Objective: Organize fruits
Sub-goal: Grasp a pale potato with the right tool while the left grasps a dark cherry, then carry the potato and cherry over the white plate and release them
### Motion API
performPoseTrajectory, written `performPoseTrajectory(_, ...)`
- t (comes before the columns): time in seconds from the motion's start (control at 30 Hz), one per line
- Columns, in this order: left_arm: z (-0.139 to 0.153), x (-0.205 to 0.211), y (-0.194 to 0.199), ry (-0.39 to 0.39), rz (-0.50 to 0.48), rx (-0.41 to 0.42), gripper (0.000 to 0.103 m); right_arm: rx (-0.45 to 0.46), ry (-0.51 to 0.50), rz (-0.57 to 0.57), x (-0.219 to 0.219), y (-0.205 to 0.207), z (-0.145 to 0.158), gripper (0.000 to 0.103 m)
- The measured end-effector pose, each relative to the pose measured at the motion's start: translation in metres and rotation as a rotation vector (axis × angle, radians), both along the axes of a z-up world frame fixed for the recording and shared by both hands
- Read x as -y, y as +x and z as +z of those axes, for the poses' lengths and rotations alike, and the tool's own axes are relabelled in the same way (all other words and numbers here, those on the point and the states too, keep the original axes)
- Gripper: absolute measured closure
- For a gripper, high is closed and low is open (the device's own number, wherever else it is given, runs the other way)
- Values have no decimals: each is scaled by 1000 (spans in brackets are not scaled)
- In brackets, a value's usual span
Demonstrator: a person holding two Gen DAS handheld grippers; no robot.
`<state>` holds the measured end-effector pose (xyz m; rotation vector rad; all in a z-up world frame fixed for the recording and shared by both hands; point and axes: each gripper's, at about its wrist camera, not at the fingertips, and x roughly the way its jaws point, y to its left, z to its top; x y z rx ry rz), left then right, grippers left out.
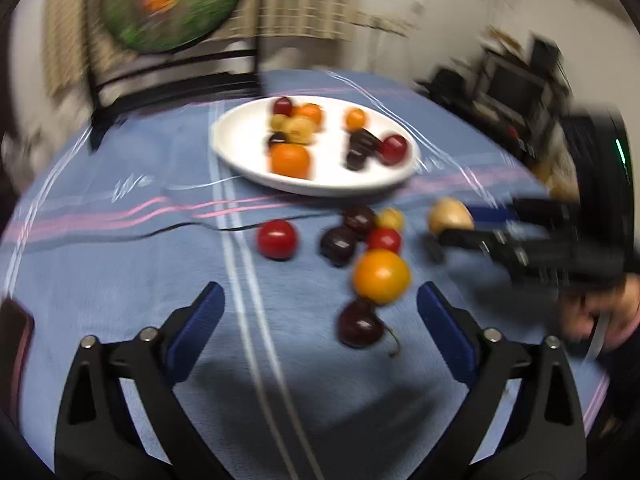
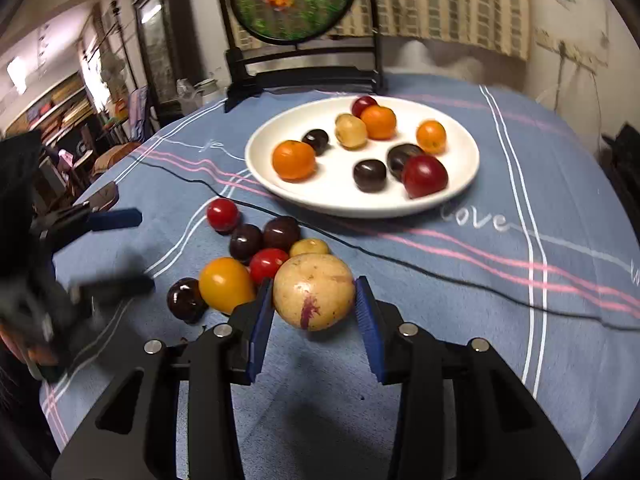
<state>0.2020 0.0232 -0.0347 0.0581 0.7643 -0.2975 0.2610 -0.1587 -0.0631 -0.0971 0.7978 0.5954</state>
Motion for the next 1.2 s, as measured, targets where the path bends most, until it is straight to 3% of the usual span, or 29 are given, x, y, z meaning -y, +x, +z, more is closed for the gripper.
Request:
performPoseTrajectory(0.13, -14, 16, 1, 49, -61, -50, 32, -7, -11, -12, -1, -1, -2, 62)
performPoseTrajectory(0.2, -20, 20, 4, 57, -72, -81, 48, -1, -12, -9, -2, -2, -1, 62)
performPoseTrajectory(0.37, -24, 17, 5, 40, -70, -101, 52, 10, -25, -3, -3, -6, -1, 62)
performPoseTrajectory(0.47, -30, 19, 9, 36, -75, -138, 62, 12, -31, 2, -5, -6, -1, 62)
performPoseTrajectory(0.77, -28, 17, 9, 1, -93, -146, 71, 17, -24, -6, -3, -6, 0, 62)
performPoseTrajectory(0.93, -2, -3, 20, -143, -65, -108, 71, 52, 21, -32, 6, -4, 13, 62)
performPoseTrajectory(1.07, 32, -13, 68, -181, 16, -61, 71, 105, 71, -76, 3, 19, 34, 62)
performPoseTrajectory(1.2, 44, -23, 131, -166, 102, -58, 71, 165, 57, -118, -12, 62, 42, 62)
